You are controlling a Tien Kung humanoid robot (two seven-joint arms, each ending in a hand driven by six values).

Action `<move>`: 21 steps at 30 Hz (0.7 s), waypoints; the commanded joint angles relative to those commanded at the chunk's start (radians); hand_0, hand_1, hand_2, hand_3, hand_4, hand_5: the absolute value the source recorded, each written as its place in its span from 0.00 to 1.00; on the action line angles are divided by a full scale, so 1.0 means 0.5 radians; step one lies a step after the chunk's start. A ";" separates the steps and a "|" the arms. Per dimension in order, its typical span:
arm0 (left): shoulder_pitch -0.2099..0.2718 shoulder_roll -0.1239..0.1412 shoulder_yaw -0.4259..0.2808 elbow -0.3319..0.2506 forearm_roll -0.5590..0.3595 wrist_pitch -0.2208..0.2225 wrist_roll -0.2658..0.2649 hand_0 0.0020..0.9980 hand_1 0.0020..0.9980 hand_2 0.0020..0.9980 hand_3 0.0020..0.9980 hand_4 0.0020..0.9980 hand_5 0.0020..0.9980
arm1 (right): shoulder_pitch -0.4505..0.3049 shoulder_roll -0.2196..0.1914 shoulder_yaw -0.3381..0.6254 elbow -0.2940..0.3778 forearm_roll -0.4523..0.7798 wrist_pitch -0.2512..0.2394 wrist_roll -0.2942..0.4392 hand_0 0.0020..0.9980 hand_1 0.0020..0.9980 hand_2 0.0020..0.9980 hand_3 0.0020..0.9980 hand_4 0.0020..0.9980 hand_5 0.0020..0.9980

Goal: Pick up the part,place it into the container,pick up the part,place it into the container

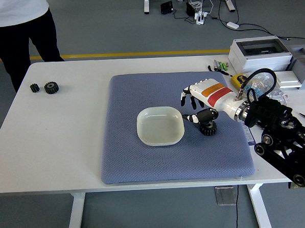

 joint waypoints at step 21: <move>-0.017 -0.003 0.017 0.000 -0.022 0.000 -0.003 0.71 0.67 0.67 0.57 0.60 0.57 | 0.069 0.116 -0.069 -0.479 0.016 0.161 0.016 0.70 0.71 0.80 0.85 1.00 0.47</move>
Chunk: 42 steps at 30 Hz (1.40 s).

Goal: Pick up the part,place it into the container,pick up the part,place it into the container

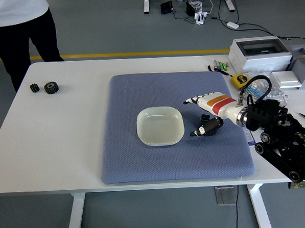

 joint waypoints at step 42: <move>-0.010 -0.008 -0.003 0.000 0.003 -0.001 0.004 0.71 0.67 0.67 0.57 0.60 0.57 | -0.018 0.081 -0.100 -0.359 0.130 -0.106 0.003 0.27 0.45 0.51 0.51 0.83 0.36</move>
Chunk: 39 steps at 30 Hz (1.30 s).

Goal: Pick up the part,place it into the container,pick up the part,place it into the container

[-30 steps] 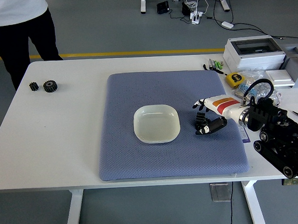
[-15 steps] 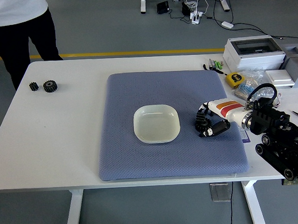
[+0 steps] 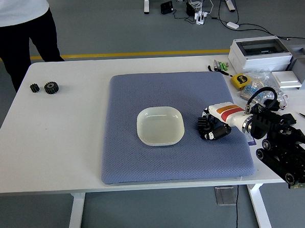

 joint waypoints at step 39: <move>0.002 0.011 -0.001 0.000 0.015 -0.003 -0.004 0.71 0.67 0.67 0.57 0.60 0.57 | 0.084 -0.052 0.030 0.248 0.082 0.007 0.015 0.09 0.29 0.42 0.49 0.73 0.39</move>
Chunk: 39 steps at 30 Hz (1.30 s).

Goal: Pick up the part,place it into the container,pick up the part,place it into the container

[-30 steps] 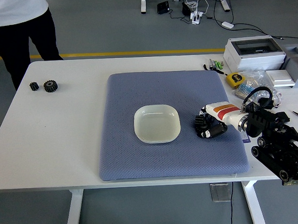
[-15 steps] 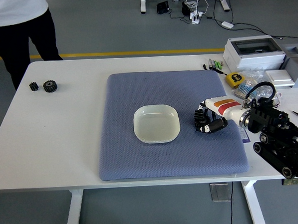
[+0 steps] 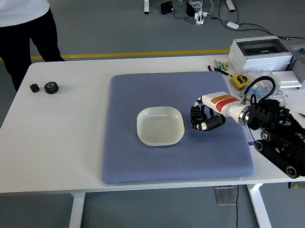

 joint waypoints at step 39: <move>-0.033 0.005 0.031 0.000 -0.034 -0.001 0.009 0.71 0.67 0.67 0.57 0.60 0.57 | 0.186 0.444 -0.334 -0.305 0.130 -0.001 -0.059 0.30 0.48 0.57 0.56 0.87 0.40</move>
